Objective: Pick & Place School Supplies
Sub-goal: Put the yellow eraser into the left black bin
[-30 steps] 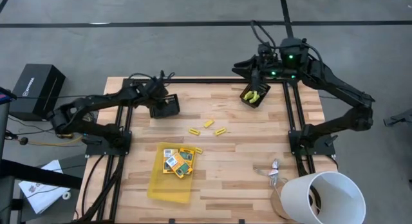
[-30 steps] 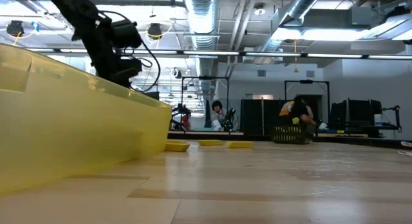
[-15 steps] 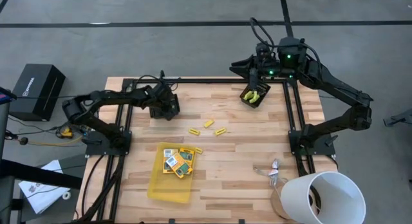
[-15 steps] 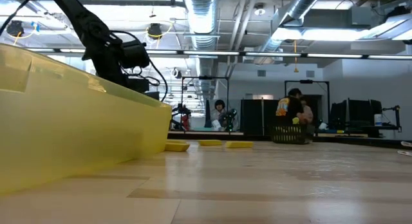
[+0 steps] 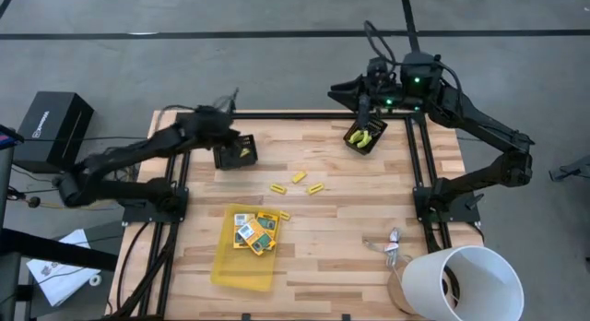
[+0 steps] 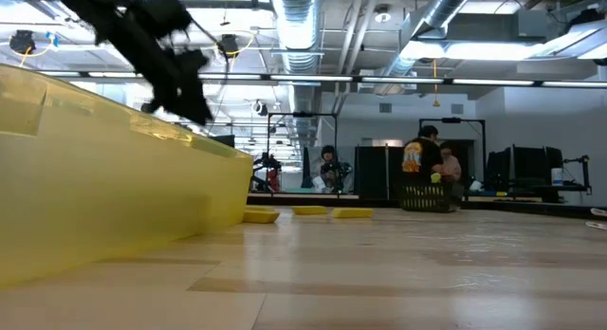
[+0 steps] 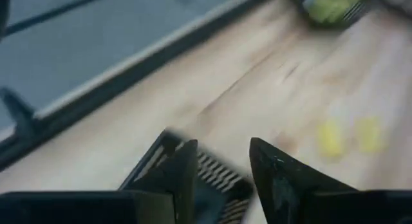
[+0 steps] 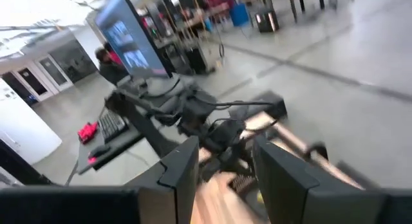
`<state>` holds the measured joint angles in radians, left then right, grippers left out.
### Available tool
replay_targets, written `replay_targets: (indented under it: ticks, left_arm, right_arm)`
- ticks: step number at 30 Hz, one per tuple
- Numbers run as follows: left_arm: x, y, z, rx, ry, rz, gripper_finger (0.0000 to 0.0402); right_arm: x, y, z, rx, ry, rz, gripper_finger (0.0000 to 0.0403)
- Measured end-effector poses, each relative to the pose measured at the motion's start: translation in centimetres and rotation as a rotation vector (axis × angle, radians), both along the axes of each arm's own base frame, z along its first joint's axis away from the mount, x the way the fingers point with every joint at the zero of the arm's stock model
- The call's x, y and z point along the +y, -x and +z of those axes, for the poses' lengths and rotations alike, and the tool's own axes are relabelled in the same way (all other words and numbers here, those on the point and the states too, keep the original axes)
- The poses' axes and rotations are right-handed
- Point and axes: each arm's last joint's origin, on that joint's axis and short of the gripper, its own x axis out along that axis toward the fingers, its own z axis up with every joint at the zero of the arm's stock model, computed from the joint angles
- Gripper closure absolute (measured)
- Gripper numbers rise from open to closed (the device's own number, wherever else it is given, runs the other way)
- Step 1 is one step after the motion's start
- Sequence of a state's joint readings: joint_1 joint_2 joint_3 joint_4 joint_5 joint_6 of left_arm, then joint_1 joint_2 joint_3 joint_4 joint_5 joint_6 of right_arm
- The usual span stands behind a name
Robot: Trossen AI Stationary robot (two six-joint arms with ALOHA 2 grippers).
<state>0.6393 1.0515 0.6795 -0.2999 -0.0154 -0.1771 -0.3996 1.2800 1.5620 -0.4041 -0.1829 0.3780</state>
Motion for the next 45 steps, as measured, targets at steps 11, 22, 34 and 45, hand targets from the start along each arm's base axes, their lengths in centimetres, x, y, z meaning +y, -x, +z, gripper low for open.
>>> replay_targets:
  ticks: [11,22,34,45]
  left_arm:
    - [-5.5,-0.9,7.6,-0.222,-0.069,-0.436,0.0249]
    - [-4.4,-10.9,1.7,0.129,0.142,-0.527,0.0251]
    - [-2.9,-19.3,-2.5,0.236,0.262,-0.429,0.0201]
    - [-2.5,-21.4,-6.2,0.396,0.277,-0.375,0.0207]
  right_arm:
    - [0.0,0.0,2.7,-0.241,0.198,0.002,0.0263]
    - [0.8,-0.2,2.7,-0.246,0.187,0.047,0.0264]
    - [1.3,0.9,3.3,-0.258,0.215,0.072,0.0262]
    - [1.9,3.0,3.6,-0.217,0.253,0.094,0.0262]
